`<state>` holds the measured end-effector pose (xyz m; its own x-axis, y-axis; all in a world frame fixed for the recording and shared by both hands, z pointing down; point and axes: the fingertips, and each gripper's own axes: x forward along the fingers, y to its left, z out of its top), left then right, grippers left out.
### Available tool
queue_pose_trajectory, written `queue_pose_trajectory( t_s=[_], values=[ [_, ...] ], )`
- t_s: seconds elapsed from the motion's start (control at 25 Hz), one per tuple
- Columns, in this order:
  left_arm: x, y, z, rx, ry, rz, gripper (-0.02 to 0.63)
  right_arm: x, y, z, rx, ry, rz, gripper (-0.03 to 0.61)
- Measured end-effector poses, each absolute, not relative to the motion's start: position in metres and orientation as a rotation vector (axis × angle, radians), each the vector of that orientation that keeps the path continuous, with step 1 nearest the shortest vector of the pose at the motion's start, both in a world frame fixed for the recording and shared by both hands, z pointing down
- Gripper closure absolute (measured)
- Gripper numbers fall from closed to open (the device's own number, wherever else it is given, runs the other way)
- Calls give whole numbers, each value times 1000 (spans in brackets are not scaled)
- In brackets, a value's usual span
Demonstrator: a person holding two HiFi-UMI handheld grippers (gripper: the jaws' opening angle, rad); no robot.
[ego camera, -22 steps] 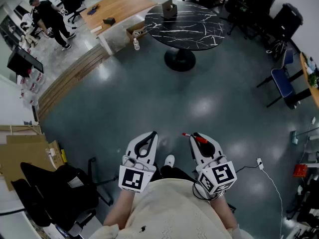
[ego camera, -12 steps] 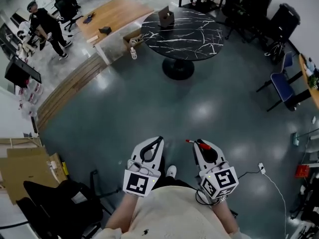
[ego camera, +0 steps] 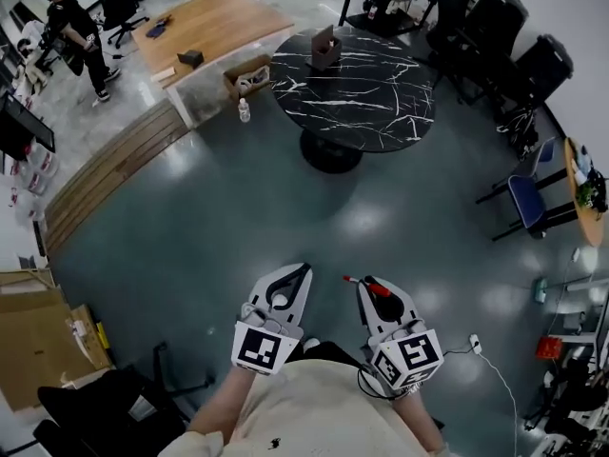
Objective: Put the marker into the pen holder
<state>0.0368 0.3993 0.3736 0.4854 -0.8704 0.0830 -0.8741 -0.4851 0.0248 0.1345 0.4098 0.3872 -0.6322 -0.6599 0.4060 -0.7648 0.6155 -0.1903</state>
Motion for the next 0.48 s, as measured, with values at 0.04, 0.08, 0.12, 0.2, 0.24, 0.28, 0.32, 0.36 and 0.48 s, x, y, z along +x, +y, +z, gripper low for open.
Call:
queue_pose_trajectory(
  t_s=[0.04, 0.08, 0.12, 0.2, 0.24, 0.28, 0.32, 0.36, 0.48],
  values=[
    [31, 387, 371, 2674, -1549, 105, 606, 129, 400, 385, 1163, -2547, 496, 519],
    [26, 376, 369, 2697, -1541, 119, 606, 126, 391, 385, 1175, -2544, 493, 520],
    [21, 366, 365, 2716, -1536, 125, 606, 124, 382, 385, 1189, -2539, 494, 519],
    [13, 349, 358, 2724, -1536, 92, 606, 123, 363, 386, 1222, -2531, 503, 519],
    [10, 342, 355, 2708, -1538, 55, 606, 122, 353, 385, 1236, -2531, 504, 520],
    [7, 335, 354, 2683, -1541, 15, 606, 121, 343, 382, 1247, -2535, 500, 520],
    [4, 328, 354, 2660, -1543, -13, 606, 119, 334, 379, 1254, -2539, 492, 520],
    [2, 322, 355, 2648, -1545, -20, 606, 116, 326, 377, 1254, -2544, 486, 519],
    [-1, 302, 362, 2640, -1549, 13, 606, 106, 304, 378, 1220, -2553, 487, 520]
  ],
)
